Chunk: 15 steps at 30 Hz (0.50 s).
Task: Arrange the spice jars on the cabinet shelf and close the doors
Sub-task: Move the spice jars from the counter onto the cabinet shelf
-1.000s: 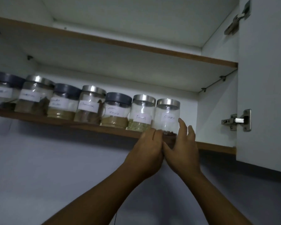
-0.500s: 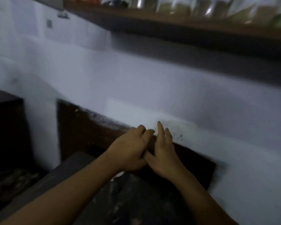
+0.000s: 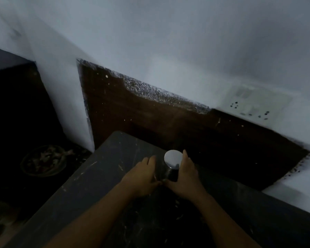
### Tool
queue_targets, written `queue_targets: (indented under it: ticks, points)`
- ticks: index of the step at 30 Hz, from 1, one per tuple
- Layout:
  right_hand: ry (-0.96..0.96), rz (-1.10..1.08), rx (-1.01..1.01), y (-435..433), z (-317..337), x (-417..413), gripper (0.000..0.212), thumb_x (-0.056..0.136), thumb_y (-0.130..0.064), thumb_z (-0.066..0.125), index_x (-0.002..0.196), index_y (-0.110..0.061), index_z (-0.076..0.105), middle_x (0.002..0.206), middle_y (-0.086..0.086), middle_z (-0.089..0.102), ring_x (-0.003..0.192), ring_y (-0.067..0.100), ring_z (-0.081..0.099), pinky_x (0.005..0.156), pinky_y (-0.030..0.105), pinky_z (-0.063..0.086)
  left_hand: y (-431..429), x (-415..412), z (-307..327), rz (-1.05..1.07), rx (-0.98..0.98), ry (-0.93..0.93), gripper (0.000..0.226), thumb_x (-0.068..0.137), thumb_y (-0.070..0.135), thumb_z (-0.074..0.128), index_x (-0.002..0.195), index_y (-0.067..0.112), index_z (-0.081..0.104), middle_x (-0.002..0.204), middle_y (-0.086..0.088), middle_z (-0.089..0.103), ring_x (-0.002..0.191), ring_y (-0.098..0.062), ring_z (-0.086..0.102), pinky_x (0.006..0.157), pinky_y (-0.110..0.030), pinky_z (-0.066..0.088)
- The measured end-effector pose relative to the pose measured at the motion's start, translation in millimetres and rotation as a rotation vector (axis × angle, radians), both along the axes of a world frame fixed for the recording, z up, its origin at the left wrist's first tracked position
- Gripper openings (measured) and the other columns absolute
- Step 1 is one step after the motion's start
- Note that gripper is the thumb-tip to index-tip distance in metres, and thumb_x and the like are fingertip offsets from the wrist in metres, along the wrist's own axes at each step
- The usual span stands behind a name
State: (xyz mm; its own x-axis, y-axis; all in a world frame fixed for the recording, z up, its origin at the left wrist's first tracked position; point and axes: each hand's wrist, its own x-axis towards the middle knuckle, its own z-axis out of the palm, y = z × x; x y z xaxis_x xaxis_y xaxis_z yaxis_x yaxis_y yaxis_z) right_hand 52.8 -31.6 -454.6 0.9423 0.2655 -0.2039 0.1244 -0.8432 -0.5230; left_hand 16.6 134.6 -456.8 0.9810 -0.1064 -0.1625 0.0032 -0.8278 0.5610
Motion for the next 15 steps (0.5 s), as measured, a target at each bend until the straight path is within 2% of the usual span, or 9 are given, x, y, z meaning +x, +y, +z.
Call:
queue_targets:
  ticks: [3, 5, 7, 10, 15]
  points:
    - [0.022, -0.005, -0.024, -0.5, -18.8, 14.9, 0.129, 0.06, -0.063, 0.071, 0.137, -0.042, -0.03, 0.157, 0.009, -0.009, 0.143, 0.038, 0.0, 0.111, 0.057, 0.017, -9.4, 13.5, -25.8, 0.015, -0.196, 0.074, 0.096, 0.08, 0.03, 0.067, 0.148, 0.021, -0.001, 0.155, -0.007, 0.018, 0.14, -0.023, 0.024, 0.115, -0.039, 0.026]
    - [0.004, -0.059, 0.05, -0.4, -28.3, 23.5, 0.124, 0.067, -0.054, 0.073, 0.14, -0.041, -0.027, 0.157, 0.009, -0.004, 0.143, 0.036, 0.008, 0.111, 0.052, 0.021, -21.2, 21.9, -39.6, 0.007, -0.284, 0.085, 0.102, 0.08, 0.025, 0.067, 0.148, 0.019, -0.007, 0.157, -0.006, 0.01, 0.143, -0.021, 0.017, 0.117, -0.041, 0.023]
    - [-0.03, -0.072, 0.113, -0.8, -34.9, 29.0, 0.115, 0.074, -0.043, 0.072, 0.145, -0.035, -0.019, 0.156, 0.007, 0.007, 0.141, 0.029, 0.019, 0.109, 0.042, 0.027, -32.6, 29.8, -49.0, -0.028, -0.332, 0.054, 0.103, 0.08, 0.022, 0.067, 0.148, 0.017, -0.01, 0.158, -0.005, 0.011, 0.143, -0.019, 0.021, 0.115, -0.041, 0.028]
    - [-0.048, -0.105, 0.163, -3.3, -42.5, 30.8, 0.101, 0.081, -0.034, 0.069, 0.148, -0.03, -0.006, 0.155, 0.005, 0.013, 0.138, 0.025, 0.027, 0.107, 0.035, 0.031, -40.6, 34.4, -55.7, -0.018, -0.374, -0.019, 0.098, 0.079, 0.017, 0.066, 0.148, 0.017, -0.004, 0.155, -0.005, 0.021, 0.139, -0.019, 0.029, 0.111, -0.04, 0.034]
    - [-0.062, -0.215, 0.286, -19.3, -23.5, 24.8, 0.103, 0.073, -0.045, 0.073, 0.148, -0.029, 0.004, 0.151, 0.003, 0.021, 0.135, 0.022, 0.03, 0.105, 0.036, 0.033, -51.1, 30.7, -37.3, -0.013, -0.484, -0.156, 0.097, 0.071, 0.017, 0.074, 0.146, 0.025, 0.013, 0.146, 0.005, 0.035, 0.135, -0.012, 0.035, 0.109, -0.041, 0.038]
